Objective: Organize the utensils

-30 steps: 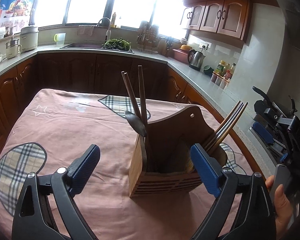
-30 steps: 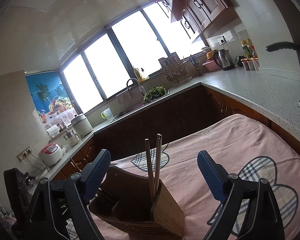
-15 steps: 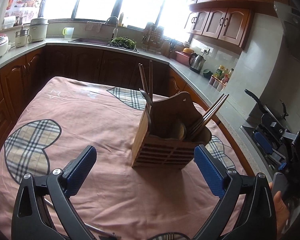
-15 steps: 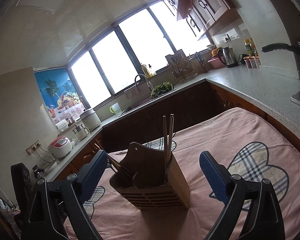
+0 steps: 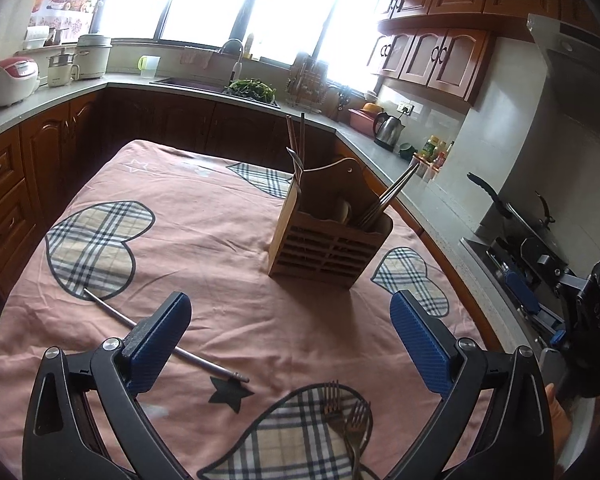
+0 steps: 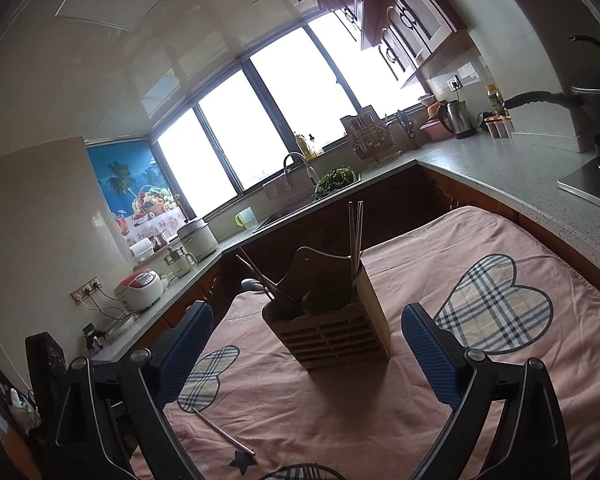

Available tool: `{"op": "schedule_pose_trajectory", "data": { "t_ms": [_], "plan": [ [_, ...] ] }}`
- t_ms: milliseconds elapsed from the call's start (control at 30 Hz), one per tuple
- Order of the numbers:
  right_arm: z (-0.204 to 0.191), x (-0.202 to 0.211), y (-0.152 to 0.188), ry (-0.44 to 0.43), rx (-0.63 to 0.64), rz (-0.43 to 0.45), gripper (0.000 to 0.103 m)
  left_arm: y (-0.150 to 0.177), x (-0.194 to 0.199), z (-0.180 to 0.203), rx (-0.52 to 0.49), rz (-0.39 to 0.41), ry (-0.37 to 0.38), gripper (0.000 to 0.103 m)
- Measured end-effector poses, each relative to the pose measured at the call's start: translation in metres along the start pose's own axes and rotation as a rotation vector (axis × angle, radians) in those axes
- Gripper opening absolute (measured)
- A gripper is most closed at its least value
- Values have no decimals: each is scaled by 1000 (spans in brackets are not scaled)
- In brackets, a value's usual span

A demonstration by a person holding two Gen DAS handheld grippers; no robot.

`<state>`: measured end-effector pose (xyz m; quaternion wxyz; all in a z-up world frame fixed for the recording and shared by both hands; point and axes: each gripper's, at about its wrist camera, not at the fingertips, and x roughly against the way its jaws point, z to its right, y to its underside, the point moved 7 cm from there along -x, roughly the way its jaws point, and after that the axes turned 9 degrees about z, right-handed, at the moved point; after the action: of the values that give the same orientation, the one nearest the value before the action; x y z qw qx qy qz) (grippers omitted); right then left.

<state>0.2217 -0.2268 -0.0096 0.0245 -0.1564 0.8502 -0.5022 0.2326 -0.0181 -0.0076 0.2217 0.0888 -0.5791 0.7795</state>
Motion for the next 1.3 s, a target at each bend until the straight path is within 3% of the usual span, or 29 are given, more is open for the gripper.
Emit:
{"op": "schedule_pose_trajectory", "data": {
  "t_ms": [233, 467, 667, 900, 1100, 1300],
  "plan": [
    [-9, 35, 16, 10, 35, -19, 97, 13, 34, -7, -32, 18, -36, 102],
    [-21, 73, 23, 56, 158, 7, 102, 35, 68, -7, -120, 54, -121, 102],
    [-26, 106, 49, 89, 255, -11, 102, 49, 98, -4, -192, 109, -175, 103],
    [-40, 143, 61, 132, 381, -32, 103, 66, 127, 5, -237, 91, -178, 103],
    [-47, 163, 65, 136, 379, 27, 103, 80, 144, 13, -269, 138, -215, 103],
    [-42, 160, 82, 138, 371, 30, 103, 87, 145, 16, -294, 181, -258, 103]
  ]
}}
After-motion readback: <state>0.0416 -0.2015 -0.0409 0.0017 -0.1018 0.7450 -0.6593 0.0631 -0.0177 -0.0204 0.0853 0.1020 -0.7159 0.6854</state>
